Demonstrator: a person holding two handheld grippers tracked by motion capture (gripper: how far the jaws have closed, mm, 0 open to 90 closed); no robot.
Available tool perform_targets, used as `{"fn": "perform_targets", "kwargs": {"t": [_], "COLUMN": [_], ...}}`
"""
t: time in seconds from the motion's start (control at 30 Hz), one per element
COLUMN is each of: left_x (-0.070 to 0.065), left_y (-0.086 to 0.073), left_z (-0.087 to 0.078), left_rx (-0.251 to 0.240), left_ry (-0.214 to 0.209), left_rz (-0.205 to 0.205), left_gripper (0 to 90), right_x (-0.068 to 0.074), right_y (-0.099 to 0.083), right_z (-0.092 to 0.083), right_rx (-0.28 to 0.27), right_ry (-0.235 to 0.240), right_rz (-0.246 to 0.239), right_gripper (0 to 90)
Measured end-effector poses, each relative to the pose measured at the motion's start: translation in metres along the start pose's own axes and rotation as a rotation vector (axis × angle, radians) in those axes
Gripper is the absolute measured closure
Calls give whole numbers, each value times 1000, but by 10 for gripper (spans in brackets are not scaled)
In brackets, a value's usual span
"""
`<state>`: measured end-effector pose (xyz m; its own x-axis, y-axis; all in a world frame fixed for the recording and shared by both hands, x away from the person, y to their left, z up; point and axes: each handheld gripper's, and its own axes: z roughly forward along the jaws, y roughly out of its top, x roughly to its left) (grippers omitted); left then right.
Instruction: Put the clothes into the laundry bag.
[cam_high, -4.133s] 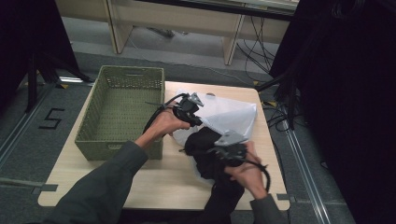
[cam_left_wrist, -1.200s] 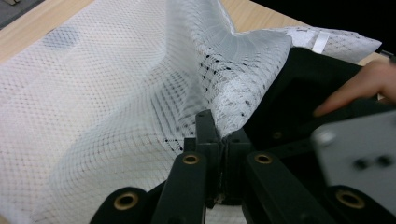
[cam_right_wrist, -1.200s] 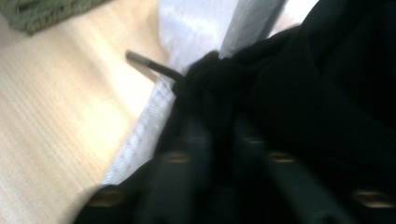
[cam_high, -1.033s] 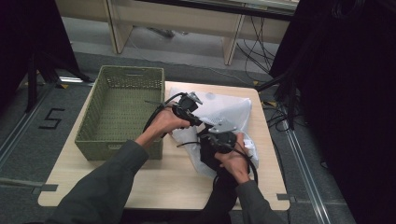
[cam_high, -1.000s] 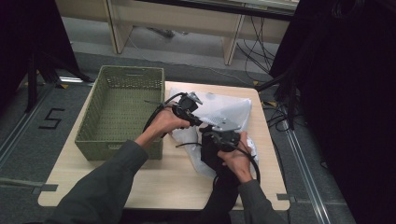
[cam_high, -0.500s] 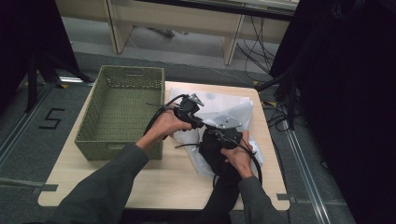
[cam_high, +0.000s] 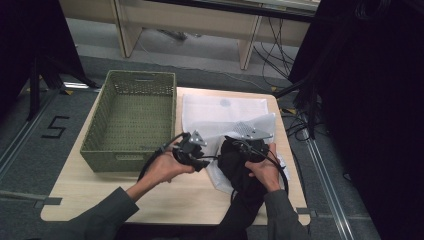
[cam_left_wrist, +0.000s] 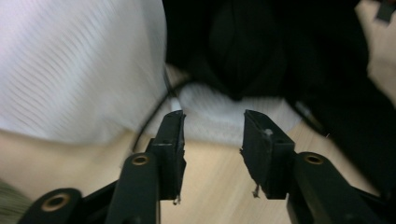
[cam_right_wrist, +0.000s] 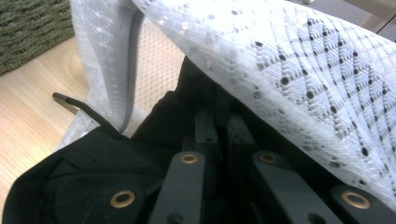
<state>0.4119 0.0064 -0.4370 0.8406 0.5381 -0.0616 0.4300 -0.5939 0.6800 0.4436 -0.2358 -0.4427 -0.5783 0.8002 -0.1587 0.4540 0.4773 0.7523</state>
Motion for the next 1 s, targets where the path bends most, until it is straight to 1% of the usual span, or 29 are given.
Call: {"fn": "perform_targets", "kwargs": {"t": [0.03,0.07,0.1,0.13,0.17,0.2,0.27,0.3,0.33,0.37,0.4,0.43,0.47,0.5,0.53,0.57,0.6,0.63,0.67,0.7,0.77,0.8,0.83,0.87,0.9,0.93,0.97,1.0], "left_x": [1,1,0,1,1,1,-2,-2,-4,-4,-6,-8,-10,-18,-19,-18,-18,-18,-18,-18,-18,-19,-19,-19,-17,-16,-15,-15], "left_y": [-7,-7,-12,-13,-12,-12,-8,-8,-6,-6,-6,-6,-6,-7,-8,-9,-10,-12,-13,-13,-15,-18,-21,-21,-26,-29,-35,-37], "left_z": [17,17,34,41,45,45,58,58,67,67,72,76,80,84,85,84,83,82,81,81,78,76,72,72,66,61,48,43], "left_rx": [37,37,61,73,67,67,43,43,64,64,68,82,84,29,31,21,23,17,17,17,18,20,7,7,-21,-30,-54,-43], "left_ry": [-37,-37,-48,-43,-35,-35,-43,-43,-44,-44,-37,-35,-37,28,63,57,61,56,46,46,39,48,41,41,35,29,6,-6], "left_rz": [-35,-35,-88,-97,-115,-115,-147,-147,-144,-144,-142,-133,-107,-71,-25,-18,-8,18,15,15,41,49,56,56,38,24,1,20], "left_gripper": [550,524,495,477,446,431,385,373,357,350,350,372,372,467,546,638,720,800,847,866,873,875,877,877,877,877,878,878], "right_x": [1,1,1,1,2,0,0,1,1,1,2,2,2,0,0,1,1,3,2,2,2,1,-1,-1,-2,-2,-1,-1], "right_y": [1,1,1,1,1,1,1,1,1,1,1,2,2,1,1,1,1,1,2,2,3,3,4,4,5,5,5,5], "right_z": [1,1,2,2,1,2,1,2,2,2,0,1,1,1,1,1,1,0,0,-2,-3,-3,-4,-4,-6,-6,-8,-7], "right_rx": [-4,-4,-21,-20,1,-19,-19,-22,-23,-23,3,-20,-20,-23,-18,-18,-18,-3,-4,6,0,-7,-20,-20,-22,-22,-9,-9], "right_ry": [6,6,-9,-7,3,-3,-2,-1,-2,-2,8,1,1,-2,0,-3,-4,1,-2,4,-2,-8,-13,-13,-17,-17,-19,-23], "right_rz": [-12,-12,-15,-11,-2,-13,-13,-14,-12,-12,-4,-4,-4,-19,-19,-14,-14,3,-15,-19,-15,-28,-45,-45,-43,-43,-24,-23], "right_gripper": [869,869,868,868,867,867,865,864,863,863,863,860,860,860,861,862,864,866,867,868,871,872,873,873,875,875,876,875]}}
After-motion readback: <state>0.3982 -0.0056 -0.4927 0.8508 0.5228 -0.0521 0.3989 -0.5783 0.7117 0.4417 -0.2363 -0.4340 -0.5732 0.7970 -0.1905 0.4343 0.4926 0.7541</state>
